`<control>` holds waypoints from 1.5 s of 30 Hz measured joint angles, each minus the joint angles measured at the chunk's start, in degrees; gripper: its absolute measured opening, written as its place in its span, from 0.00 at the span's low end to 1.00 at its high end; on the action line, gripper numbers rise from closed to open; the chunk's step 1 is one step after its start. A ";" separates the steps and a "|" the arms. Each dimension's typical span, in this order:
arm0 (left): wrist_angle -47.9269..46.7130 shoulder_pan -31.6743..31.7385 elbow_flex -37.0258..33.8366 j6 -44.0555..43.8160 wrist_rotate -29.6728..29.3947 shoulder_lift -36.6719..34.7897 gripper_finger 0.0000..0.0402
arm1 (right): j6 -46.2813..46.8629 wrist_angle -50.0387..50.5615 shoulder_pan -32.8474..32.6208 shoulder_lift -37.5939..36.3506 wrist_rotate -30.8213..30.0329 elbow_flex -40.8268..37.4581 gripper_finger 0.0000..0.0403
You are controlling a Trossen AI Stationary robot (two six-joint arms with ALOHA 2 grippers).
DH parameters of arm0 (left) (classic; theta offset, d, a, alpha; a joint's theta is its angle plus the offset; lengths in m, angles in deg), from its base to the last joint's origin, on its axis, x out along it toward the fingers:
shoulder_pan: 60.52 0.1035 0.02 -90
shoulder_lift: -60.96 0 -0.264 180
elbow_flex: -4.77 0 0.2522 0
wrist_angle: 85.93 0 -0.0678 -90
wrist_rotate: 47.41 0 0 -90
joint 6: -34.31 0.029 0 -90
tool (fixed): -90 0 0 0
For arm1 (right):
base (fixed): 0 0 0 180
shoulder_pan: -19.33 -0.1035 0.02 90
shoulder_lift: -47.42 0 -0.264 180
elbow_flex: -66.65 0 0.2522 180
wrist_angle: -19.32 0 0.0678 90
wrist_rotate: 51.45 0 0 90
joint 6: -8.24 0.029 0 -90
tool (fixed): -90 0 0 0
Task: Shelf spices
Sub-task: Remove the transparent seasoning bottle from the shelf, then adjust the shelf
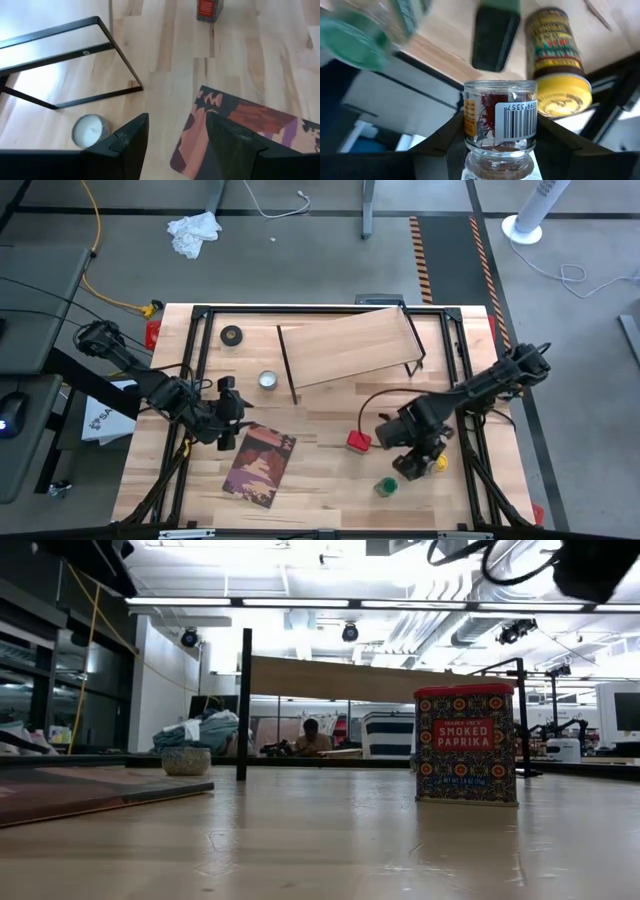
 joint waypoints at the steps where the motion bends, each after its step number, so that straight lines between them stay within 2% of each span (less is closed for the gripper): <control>1: 0.07 0.00 0.00 0.02 -0.14 0.00 0.49 | -0.33 -0.25 0.80 0.00 0.12 0.00 0.43; 7: 0.24 -0.11 0.00 -1.65 0.17 0.00 0.49 | -3.55 0.10 8.97 1.11 0.44 0.02 0.43; 14: 0.16 -2.73 0.00 -4.06 0.83 0.00 0.49 | -15.98 -0.55 16.41 12.73 6.54 0.02 0.43; 21: 0.13 -5.20 0.00 -8.20 0.51 0.00 0.49 | -23.39 -0.41 18.17 22.02 8.60 0.02 0.43; 24: -0.04 -5.98 0.00 -9.71 0.34 0.00 0.49 | -26.29 -0.58 17.96 24.14 10.41 0.02 0.43; 28: -0.19 -6.90 0.00 -11.73 0.15 0.00 0.49 | -28.37 -1.74 17.21 25.48 9.36 0.04 0.43; 36: -0.25 -7.63 0.00 -12.48 -0.51 0.00 0.49 | -31.48 -4.21 17.07 25.60 6.22 0.48 0.71; 45: -0.29 -7.63 0.00 -11.72 -1.01 0.02 0.49 | -33.66 -2.71 18.90 25.73 4.26 2.86 0.75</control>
